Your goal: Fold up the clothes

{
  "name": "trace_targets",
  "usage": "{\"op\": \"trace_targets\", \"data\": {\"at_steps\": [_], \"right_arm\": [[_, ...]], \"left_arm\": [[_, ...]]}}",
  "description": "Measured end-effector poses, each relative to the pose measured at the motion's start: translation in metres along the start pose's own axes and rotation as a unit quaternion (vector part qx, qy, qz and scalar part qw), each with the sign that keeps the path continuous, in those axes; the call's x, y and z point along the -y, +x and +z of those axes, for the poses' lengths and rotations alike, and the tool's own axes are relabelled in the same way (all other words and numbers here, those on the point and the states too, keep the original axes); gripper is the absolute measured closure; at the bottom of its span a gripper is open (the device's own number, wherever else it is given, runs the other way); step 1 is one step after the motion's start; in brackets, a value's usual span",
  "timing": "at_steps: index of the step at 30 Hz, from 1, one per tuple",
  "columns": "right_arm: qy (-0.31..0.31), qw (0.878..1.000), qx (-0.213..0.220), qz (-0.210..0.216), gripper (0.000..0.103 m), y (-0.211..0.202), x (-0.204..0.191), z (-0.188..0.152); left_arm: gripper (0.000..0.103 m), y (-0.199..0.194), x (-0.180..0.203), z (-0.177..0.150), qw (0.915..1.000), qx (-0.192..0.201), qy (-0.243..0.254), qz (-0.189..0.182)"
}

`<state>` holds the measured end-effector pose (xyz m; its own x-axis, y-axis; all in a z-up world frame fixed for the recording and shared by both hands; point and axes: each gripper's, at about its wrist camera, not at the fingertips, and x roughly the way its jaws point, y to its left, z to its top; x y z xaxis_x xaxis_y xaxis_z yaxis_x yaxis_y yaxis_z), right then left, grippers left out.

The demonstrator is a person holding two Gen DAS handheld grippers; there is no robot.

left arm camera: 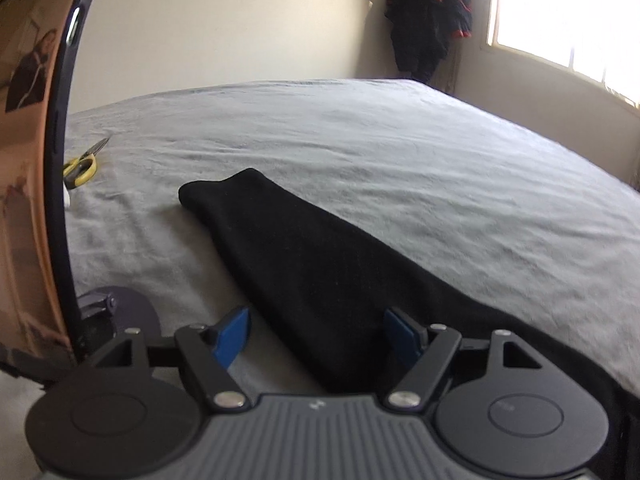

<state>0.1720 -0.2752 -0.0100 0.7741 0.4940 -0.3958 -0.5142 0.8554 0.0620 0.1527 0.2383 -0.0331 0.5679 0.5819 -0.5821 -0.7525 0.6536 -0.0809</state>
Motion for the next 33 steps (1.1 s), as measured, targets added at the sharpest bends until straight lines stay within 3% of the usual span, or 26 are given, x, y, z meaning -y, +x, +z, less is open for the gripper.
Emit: {"op": "trace_targets", "data": {"at_steps": [2, 4, 6, 8, 13, 19, 25, 33], "right_arm": [[-0.028, 0.999, -0.012, 0.044, 0.048, 0.004, -0.016, 0.001], [-0.055, 0.995, -0.026, 0.074, 0.048, 0.01, -0.031, -0.002], [-0.081, 0.992, -0.045, 0.084, 0.048, 0.017, -0.043, -0.006], [-0.095, 0.99, -0.062, 0.081, 0.048, 0.024, -0.049, -0.009], [-0.095, 0.989, -0.08, 0.075, 0.048, 0.031, -0.049, -0.013], [-0.08, 0.991, -0.077, 0.076, 0.048, 0.028, -0.046, -0.014], [-0.069, 0.992, -0.08, 0.073, 0.048, 0.028, -0.044, -0.014], [-0.053, 0.994, -0.076, 0.063, 0.048, 0.029, -0.039, -0.013]], "left_arm": [[0.035, -0.001, -0.001, 0.001, 0.9999, 0.006, -0.015, 0.003], [0.055, -0.002, -0.001, 0.002, 0.9996, 0.011, -0.025, 0.009], [0.087, -0.001, -0.004, 0.003, 0.9992, 0.013, -0.037, 0.009], [0.096, -0.004, -0.01, 0.004, 0.998, 0.016, -0.06, -0.006], [0.097, -0.025, -0.013, 0.006, 0.9937, 0.068, -0.079, -0.041], [0.097, -0.065, -0.005, 0.011, 0.9811, 0.131, -0.086, -0.114], [0.097, -0.11, 0.021, 0.014, 0.963, 0.177, -0.06, -0.194], [0.097, -0.16, 0.073, -0.004, 0.934, 0.183, -0.007, -0.307]]}}
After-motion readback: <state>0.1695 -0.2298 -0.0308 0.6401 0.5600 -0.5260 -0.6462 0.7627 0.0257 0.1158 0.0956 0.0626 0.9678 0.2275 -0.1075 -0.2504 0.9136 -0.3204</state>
